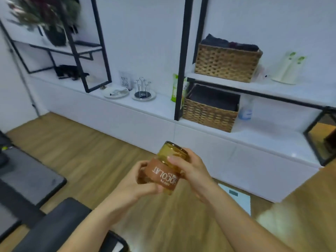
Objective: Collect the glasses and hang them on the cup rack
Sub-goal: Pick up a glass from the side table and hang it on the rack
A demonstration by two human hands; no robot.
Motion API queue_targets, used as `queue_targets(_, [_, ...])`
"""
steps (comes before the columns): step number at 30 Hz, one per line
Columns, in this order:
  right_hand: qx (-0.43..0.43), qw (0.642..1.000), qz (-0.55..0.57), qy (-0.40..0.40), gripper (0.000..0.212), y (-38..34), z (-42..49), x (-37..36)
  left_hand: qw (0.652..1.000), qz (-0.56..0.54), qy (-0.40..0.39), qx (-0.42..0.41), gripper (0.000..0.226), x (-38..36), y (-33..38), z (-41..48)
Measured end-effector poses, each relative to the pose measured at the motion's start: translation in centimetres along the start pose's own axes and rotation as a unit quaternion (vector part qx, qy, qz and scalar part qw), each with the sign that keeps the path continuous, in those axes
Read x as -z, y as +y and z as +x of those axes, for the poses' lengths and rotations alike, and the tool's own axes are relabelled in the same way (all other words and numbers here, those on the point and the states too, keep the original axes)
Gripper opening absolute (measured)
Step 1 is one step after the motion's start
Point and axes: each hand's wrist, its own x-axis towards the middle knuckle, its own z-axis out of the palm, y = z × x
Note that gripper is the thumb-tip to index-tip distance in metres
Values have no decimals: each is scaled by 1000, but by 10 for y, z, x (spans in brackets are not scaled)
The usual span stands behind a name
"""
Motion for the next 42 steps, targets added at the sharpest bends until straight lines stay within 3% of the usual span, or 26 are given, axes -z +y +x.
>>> queue_targets(4, [37, 997, -57, -26, 87, -18, 119, -5, 1000, -13, 25, -9, 74, 33, 2, 104])
queue_targets(13, [81, 982, -167, -42, 66, -68, 362, -33, 999, 39, 28, -17, 82, 123, 39, 314])
queue_targets(18, [163, 948, -270, -52, 77, -83, 499, -75, 992, 60, 106, -26, 79, 191, 53, 414])
queue_targets(24, [206, 933, -284, -85, 75, -84, 670, -122, 982, 61, 176, -8, 60, 265, 53, 531])
queue_targets(30, [211, 911, -345, -84, 76, -91, 826, -161, 971, 72, 227, 31, 74, 345, 75, 640])
queue_targets(36, [194, 897, -396, -35, 82, -85, 958, -173, 976, 75, 202, 41, 68, 411, 83, 778])
queue_targets(42, [135, 885, -445, 16, 83, -76, 1055, -190, 983, 111, 132, 62, 37, 475, 65, 916])
